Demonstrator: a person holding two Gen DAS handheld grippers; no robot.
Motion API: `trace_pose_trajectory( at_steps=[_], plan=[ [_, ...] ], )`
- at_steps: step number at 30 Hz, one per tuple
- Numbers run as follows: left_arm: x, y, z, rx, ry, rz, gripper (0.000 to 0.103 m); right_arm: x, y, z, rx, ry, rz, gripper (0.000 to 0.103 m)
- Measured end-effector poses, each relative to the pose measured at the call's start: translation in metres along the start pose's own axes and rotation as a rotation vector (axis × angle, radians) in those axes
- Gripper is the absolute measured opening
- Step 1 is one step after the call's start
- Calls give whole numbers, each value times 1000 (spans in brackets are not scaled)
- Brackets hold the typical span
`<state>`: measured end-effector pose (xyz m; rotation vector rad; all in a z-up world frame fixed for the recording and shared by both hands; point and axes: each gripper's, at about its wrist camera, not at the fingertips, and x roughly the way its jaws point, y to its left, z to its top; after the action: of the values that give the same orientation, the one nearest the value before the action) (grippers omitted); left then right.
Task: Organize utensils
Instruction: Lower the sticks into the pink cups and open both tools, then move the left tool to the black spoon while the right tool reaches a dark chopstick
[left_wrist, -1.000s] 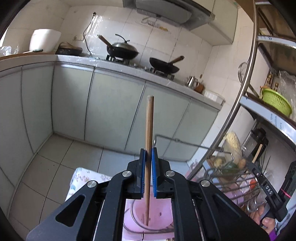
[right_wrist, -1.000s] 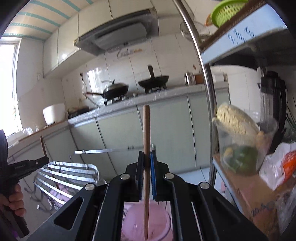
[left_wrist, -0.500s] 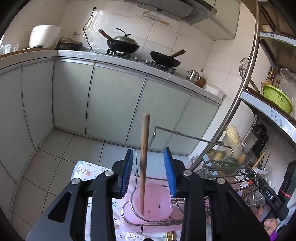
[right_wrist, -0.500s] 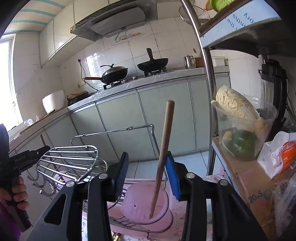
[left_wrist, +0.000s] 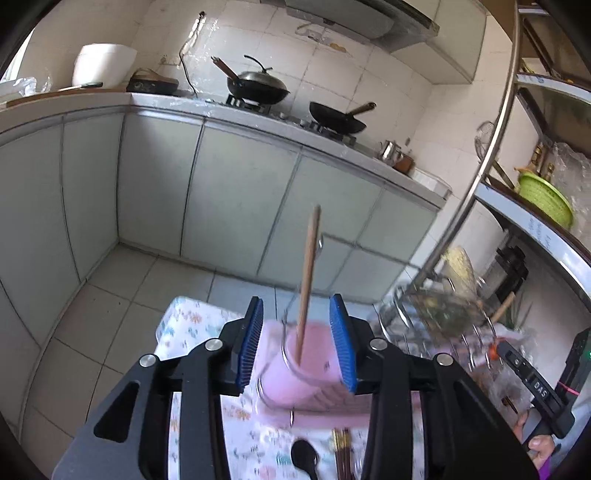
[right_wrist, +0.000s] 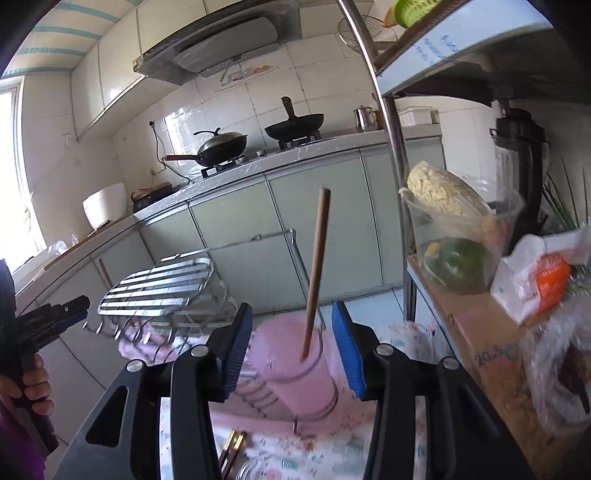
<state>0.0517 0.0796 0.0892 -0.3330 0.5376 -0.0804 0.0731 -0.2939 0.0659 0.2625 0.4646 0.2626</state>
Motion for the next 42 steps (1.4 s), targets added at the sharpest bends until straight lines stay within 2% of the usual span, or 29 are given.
trace_pose_trajectory(
  at_steps=[6,11,16,17,19,22,27,30,34,42],
  plan=[
    [-8,-3,-34,23,97,-20,38,-14,2,-30,45,61,31,44],
    [1,-6,-70,24,219,-42,38,-12,7,-56,55,163,73,44],
    [25,-5,-105,-21,383,-63,36,-1,7,-76,89,273,133,34],
    [31,-5,-109,-33,413,-67,32,3,7,-80,104,301,148,32],
    [42,-5,-121,-57,486,-80,24,8,5,-88,130,347,169,21],
    [59,-3,-134,-89,572,-83,18,17,2,-98,172,407,207,19],
    [85,-5,-152,-124,680,-68,18,24,3,-110,198,453,243,19],
    [96,-8,-158,-136,721,-58,18,27,2,-110,203,462,250,19],
    [108,-13,-163,-118,751,-8,18,30,-1,-113,216,471,257,19],
    [118,-22,-165,-59,753,41,18,36,-1,-115,215,491,269,19]
  ],
)
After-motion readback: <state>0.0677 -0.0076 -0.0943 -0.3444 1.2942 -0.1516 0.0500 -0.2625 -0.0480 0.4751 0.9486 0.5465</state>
